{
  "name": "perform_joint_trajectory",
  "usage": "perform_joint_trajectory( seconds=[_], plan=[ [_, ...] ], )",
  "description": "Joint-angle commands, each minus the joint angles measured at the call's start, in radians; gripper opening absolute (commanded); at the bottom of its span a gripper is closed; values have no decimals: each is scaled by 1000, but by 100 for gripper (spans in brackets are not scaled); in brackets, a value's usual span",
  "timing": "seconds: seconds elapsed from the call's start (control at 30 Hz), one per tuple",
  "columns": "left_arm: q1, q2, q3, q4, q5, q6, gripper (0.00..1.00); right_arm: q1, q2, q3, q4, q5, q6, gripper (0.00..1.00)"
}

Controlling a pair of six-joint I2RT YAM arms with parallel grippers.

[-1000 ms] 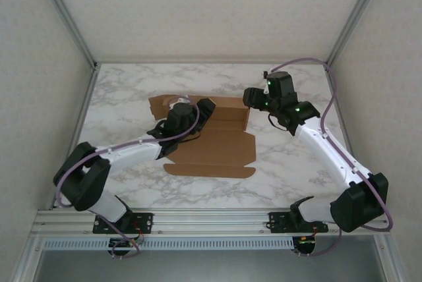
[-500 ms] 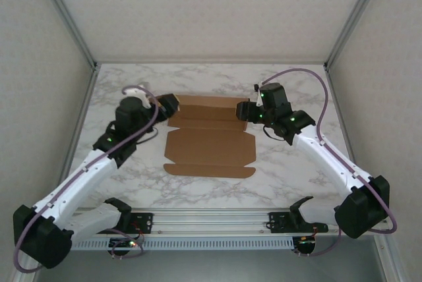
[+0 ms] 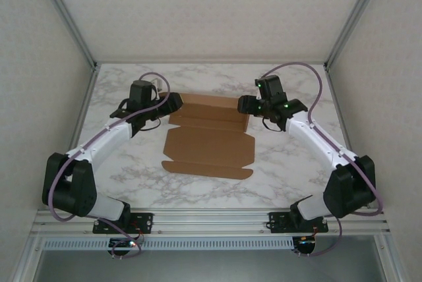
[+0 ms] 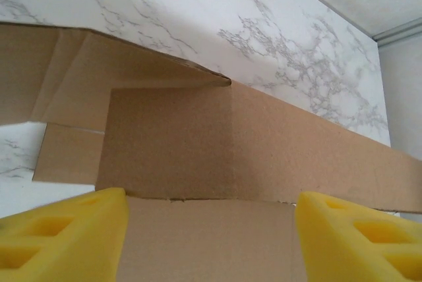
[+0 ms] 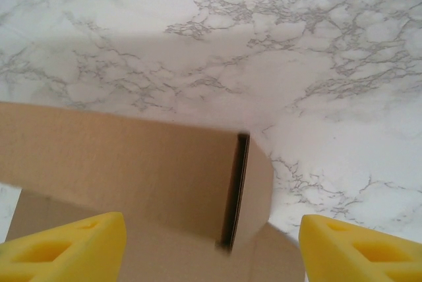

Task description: Fold the paper box

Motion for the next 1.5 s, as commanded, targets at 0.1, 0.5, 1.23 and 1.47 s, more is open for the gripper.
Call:
perform_joint_trajectory(
  seconds=[0.1,0.5,1.23,1.47],
  plan=[
    [10,17,5,69,53,-2,66,-26,85,80,-9,-65,-27,70],
    [9,-99,11,-80,-63,26,66,-34,16,59,-23,-3,18,70],
    [-2,164,286,-106,-32,120,67,-68,23,11,-14,-74,73,71],
    [-4,156,215,-50,1,82,65,-72,64,14,-6,-125,84,71]
  ],
)
